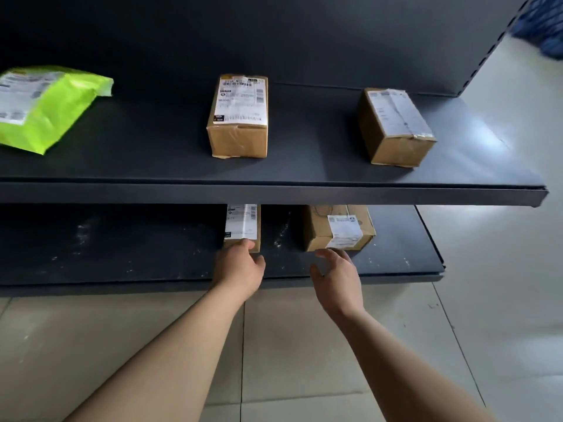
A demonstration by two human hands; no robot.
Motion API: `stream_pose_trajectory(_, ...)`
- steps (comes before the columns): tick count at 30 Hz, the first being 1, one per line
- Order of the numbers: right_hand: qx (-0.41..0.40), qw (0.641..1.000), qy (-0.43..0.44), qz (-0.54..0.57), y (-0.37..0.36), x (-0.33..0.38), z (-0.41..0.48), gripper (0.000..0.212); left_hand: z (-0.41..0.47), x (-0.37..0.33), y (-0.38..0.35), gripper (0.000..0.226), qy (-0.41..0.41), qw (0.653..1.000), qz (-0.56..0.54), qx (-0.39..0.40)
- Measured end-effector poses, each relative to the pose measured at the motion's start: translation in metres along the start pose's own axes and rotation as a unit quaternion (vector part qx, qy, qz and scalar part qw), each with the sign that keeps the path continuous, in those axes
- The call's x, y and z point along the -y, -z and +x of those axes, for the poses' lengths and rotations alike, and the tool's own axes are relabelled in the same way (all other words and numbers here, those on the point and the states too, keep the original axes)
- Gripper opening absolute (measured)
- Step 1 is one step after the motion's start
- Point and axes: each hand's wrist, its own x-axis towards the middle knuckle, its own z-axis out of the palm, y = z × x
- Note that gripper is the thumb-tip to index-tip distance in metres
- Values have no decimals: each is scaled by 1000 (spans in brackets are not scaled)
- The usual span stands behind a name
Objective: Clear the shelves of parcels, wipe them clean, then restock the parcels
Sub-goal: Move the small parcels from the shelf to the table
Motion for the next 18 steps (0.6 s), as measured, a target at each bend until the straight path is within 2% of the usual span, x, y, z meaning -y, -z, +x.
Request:
stream_pose_trajectory(5, -51, 998, 42, 0, -42, -21, 38, 38, 39, 18, -38, 54, -31, 998, 6, -63)
stream_pose_trajectory(8, -77, 995, 64, -13, -57, -28, 57, 39, 62, 21, -50, 60, -45, 992, 56, -107)
stream_pose_trajectory(13, -98, 990, 75, -63, -62, -39, 80, 44, 90, 21, -59, 67, -12, 989, 112, -97)
stream_pose_trajectory(15, -110, 987, 67, -99, -60, -44, 88, 55, 96, 19, -63, 65, -2, 990, 121, -75)
stream_pose_trajectory(18, -99, 985, 23, -142, -56, -49, 102, 84, 101, 15, -67, 63, 11, 991, 119, -57)
